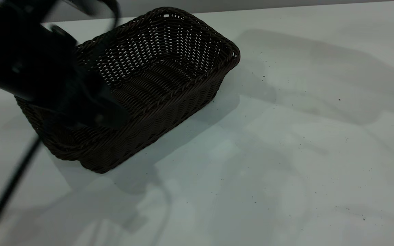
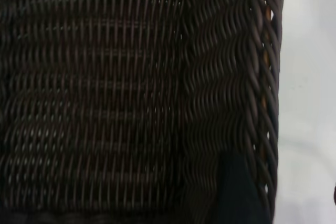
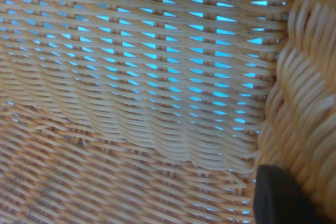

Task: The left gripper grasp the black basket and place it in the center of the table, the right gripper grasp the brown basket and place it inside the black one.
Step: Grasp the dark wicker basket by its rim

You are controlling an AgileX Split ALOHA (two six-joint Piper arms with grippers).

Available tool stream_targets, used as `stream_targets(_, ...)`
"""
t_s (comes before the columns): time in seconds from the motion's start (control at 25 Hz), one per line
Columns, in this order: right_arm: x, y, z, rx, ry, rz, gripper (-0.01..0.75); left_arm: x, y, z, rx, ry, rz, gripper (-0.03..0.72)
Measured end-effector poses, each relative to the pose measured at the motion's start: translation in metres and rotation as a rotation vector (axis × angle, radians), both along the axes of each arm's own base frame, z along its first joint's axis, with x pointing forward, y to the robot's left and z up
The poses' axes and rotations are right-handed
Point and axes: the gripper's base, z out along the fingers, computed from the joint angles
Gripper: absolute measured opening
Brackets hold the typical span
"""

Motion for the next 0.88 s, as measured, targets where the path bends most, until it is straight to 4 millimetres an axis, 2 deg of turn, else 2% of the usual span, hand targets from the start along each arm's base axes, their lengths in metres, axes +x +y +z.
stream_targets(0.12, 0.0, 0.0, 0.0, -0.002, 0.0, 0.0, 0.104, 0.004, -0.011, -0.007, 0.011, -0.041, -0.014, 0.384)
stream_targets(0.48, 0.0, -0.001, 0.0, -0.008, -0.006, 0.001, 0.104, 0.036, -0.041, -0.016, 0.021, -0.097, -0.057, 0.384)
stream_targets(0.72, 0.001, -0.001, 0.0, -0.015, -0.013, 0.0, 0.104, 0.041, -0.046, -0.035, 0.052, -0.04, -0.072, 0.384)
stream_targets(0.88, 0.001, -0.001, 0.001, -0.018, -0.019, -0.006, 0.104, 0.043, -0.047, -0.038, 0.057, -0.049, -0.069, 0.384)
